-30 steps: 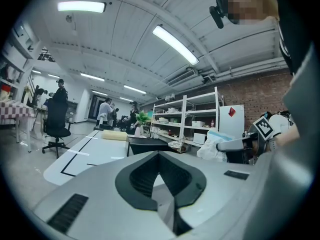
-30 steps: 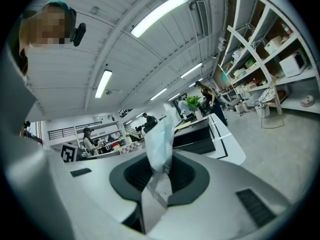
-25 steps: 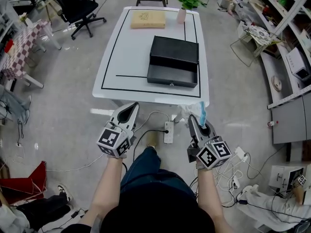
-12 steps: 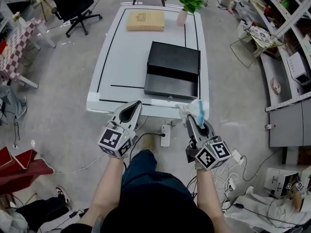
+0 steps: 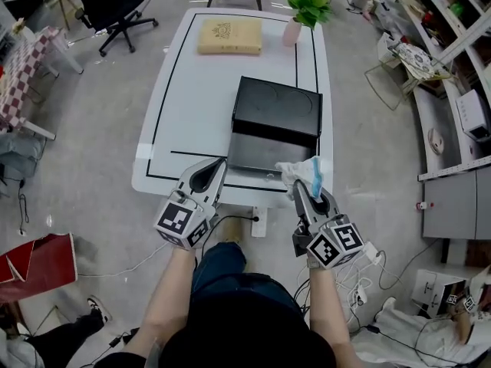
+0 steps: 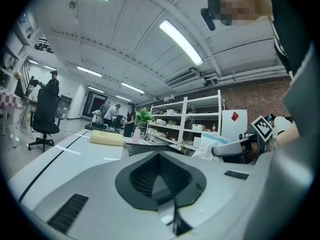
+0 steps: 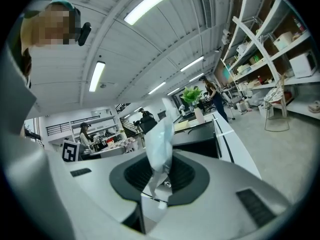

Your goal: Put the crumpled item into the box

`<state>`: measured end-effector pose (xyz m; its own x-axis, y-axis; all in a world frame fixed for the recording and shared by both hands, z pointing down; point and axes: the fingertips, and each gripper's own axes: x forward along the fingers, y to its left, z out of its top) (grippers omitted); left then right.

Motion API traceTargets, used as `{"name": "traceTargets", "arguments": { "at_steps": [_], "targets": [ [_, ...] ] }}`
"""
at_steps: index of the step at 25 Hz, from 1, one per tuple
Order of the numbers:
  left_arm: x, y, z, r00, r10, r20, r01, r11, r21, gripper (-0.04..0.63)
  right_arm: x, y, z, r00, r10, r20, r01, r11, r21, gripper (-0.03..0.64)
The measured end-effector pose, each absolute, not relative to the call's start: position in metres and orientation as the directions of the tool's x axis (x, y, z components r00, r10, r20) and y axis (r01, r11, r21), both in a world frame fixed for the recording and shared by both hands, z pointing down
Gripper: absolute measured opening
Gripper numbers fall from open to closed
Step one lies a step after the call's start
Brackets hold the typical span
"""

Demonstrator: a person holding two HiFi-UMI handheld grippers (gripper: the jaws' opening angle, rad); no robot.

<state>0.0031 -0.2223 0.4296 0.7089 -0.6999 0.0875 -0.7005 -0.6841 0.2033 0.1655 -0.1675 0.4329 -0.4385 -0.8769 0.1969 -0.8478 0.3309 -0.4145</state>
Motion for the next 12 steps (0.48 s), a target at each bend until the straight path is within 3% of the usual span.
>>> {"name": "traceTargets", "arguments": {
  "at_steps": [12],
  "targets": [
    [0.007,-0.273,0.432,0.706,-0.702,0.092,-0.704,-0.683,0.195,0.001,0.155,-0.222,0.443,-0.499,-0.813,0.299,-0.854,0.402,-0.332,0.064]
  ]
}}
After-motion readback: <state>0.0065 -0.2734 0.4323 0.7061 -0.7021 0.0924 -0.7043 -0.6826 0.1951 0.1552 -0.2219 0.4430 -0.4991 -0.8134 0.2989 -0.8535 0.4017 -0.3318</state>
